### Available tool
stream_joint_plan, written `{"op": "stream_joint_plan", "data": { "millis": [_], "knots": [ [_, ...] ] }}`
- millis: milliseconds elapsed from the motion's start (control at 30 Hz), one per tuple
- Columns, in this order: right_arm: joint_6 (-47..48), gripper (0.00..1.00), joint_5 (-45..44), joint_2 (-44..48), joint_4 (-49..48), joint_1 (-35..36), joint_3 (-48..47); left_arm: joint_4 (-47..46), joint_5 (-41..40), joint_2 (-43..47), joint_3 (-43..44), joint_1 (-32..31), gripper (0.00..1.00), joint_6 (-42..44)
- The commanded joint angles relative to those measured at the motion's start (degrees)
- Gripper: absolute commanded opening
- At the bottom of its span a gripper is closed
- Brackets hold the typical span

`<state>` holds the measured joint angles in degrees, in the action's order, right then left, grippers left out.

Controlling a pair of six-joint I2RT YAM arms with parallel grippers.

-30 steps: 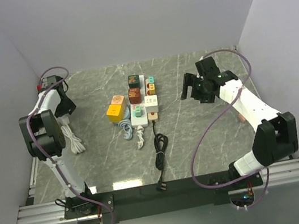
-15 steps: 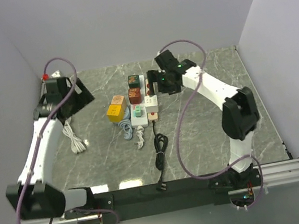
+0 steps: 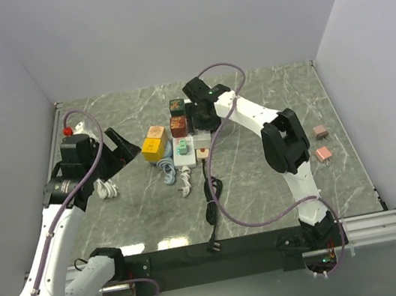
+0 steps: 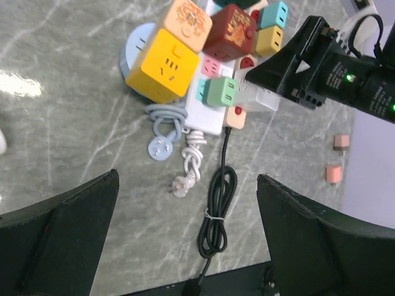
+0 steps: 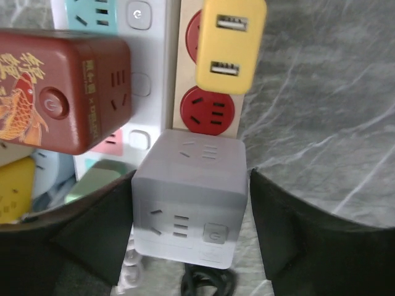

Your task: Pull the plug off the socket

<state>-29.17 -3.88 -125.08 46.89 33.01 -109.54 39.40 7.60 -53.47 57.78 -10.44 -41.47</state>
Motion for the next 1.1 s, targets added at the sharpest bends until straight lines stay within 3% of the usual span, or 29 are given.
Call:
{"op": "stream_joint_plan", "data": {
  "millis": [0, 133, 167, 200, 433, 667, 867, 1067],
  "knots": [
    [-2.0, 0.66, -3.4, 1.9, 1.6, 0.6, 1.2, -0.4, 3.4, 2.2, -0.7, -0.7, 0.99, -1.6],
    [-0.9, 0.30, -1.7, 9.3, -2.3, 0.6, 11.8, -0.8, 5.6, 1.7, 0.5, -2.6, 0.99, -2.8],
    [0.3, 0.11, -1.5, 10.6, -2.9, 0.6, 15.2, -1.5, 5.9, 1.4, 0.7, -3.1, 0.99, -3.1],
    [1.0, 0.00, -1.3, 11.9, -3.3, 0.4, 17.0, -2.5, 6.1, 0.8, 0.8, -4.4, 0.99, -3.4],
    [7.5, 0.00, 10.5, 27.1, -8.9, -1.7, 34.7, -10.8, 0.2, -13.2, 5.0, -15.5, 0.99, -7.7],
    [3.0, 0.00, 24.2, 38.2, -17.6, -5.5, 51.9, -12.6, -6.5, -29.9, 14.8, -24.6, 0.99, -8.4],
    [-2.3, 0.00, 36.7, 42.9, -26.0, -10.1, 60.3, -19.3, -6.4, -37.8, 15.1, -28.9, 0.98, -9.9],
    [-5.4, 0.00, 40.2, 42.6, -31.9, -12.7, 62.8, -24.9, -4.1, -44.3, 13.4, -31.2, 0.95, -8.0]
  ]
}}
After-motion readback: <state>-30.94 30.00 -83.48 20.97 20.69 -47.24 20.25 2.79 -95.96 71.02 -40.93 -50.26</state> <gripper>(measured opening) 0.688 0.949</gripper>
